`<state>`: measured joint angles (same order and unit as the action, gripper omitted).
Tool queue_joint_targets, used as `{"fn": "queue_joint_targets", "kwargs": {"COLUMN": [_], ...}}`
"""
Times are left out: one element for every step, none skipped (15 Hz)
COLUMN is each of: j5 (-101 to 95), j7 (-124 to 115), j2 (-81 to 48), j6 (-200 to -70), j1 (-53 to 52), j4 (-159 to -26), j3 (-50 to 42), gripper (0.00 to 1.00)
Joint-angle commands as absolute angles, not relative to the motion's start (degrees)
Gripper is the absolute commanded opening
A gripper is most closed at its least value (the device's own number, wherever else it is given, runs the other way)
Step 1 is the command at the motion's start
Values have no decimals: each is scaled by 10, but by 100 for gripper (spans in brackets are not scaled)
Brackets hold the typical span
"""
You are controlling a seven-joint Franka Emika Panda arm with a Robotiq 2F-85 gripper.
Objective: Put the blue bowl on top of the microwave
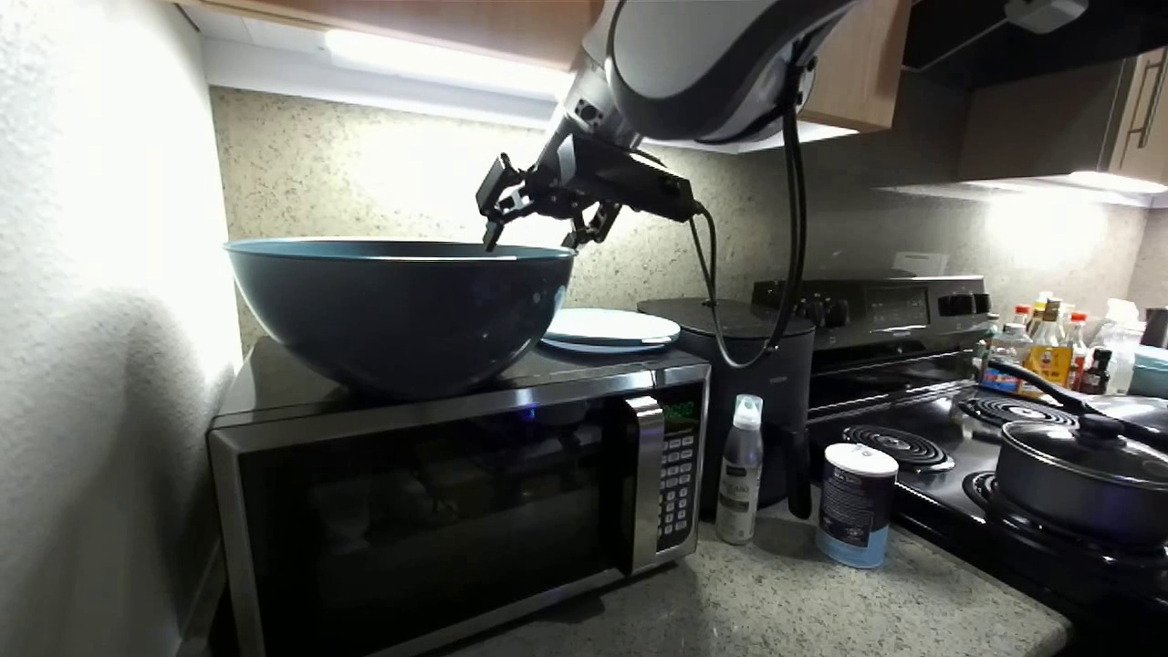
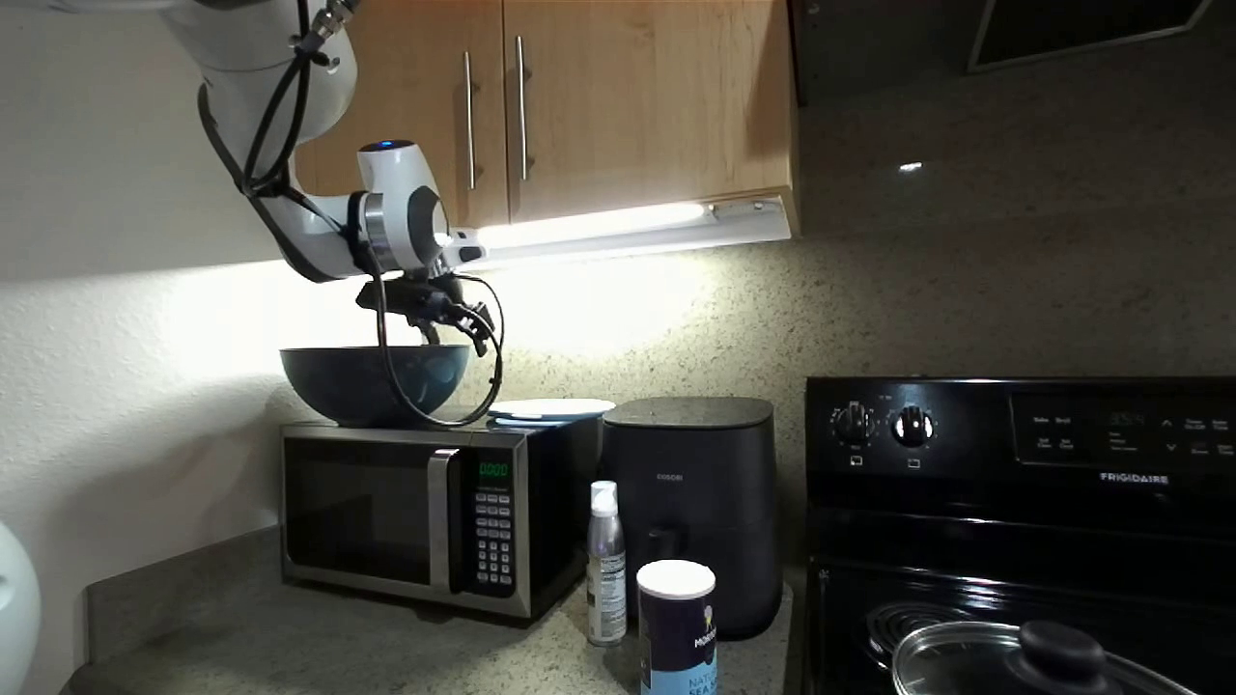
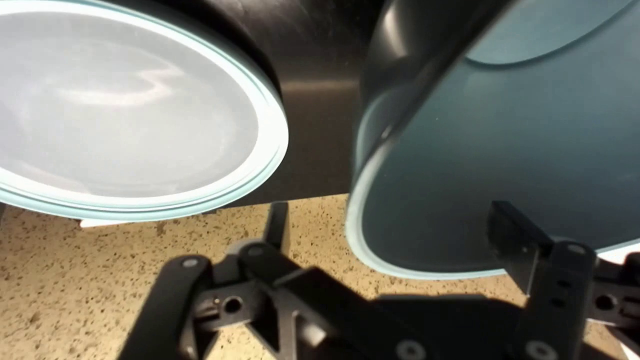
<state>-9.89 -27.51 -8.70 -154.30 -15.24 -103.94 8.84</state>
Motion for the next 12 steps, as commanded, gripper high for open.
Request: {"fn": "queue_joint_targets", "kwargs": {"j5": [-163,-140,-145,-146,-146,-143,-135,-144,-144,-144,-145,-141], "j7": [-338,-315,-320,-320,-320,-319,-314,-320,-320,-320,-321,-318], "j2": [-48,-81,-75,-71,-67,-65,-63,-67,-67,-68,-61,-53], "j6": [-1589,-1575,-1578,-1578,-1578,-1580,-1582,-1578,-1578,-1578,-1580,-1575], "j1": [-164,-158,-160,-160,-160,-160,-159,-160,-160,-160,-160,-159], "j4": [-1074,-1049,-1051,-1051,-1051,-1053,-1056,-1051,-1051,-1051,-1057,-1064], "j3": [74,81,80,80,80,80,82,80,80,80,80,80], "gripper": [100,100,100,100,100,100,100,100,100,100,100,100]}}
